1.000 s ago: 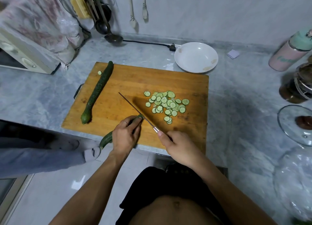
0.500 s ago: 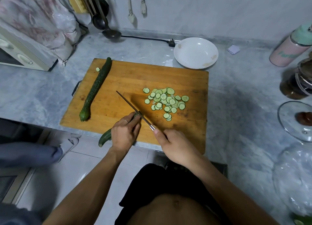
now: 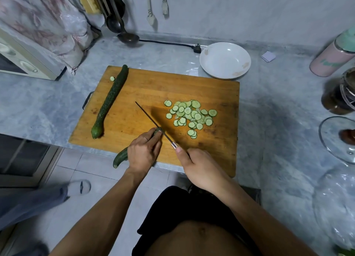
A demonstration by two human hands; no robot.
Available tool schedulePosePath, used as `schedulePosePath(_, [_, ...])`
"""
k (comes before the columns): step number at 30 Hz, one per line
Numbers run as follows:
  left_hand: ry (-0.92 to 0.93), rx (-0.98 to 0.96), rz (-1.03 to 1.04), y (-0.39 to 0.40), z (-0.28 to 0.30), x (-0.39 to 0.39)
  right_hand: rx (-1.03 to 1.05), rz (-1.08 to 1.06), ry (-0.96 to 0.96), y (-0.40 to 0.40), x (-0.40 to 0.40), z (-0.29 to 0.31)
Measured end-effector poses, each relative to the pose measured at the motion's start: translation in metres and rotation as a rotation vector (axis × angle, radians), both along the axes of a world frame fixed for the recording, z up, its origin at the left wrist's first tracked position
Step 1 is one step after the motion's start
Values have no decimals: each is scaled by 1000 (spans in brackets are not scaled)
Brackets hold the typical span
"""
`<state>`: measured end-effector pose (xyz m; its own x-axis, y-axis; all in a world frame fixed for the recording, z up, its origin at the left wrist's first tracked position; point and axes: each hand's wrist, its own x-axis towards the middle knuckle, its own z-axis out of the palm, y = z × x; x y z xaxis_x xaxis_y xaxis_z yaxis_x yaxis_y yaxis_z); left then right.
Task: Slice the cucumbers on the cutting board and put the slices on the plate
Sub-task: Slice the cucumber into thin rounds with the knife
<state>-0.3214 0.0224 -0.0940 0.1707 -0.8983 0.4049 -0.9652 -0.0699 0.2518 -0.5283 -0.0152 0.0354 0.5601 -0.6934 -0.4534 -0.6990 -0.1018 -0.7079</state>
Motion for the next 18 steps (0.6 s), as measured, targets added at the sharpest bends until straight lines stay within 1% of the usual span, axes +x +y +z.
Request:
schedulePosePath(4, [6,20,15,0,-2,1,8,16,5,-2,0,-2])
schedulePosePath(10, [-10,-30,17,-1,3,-3,84,31,30,-10,3,-3])
schedulePosePath(18, [-9,-17,32,-2,0,-3,39,18,28,-15,21,-19])
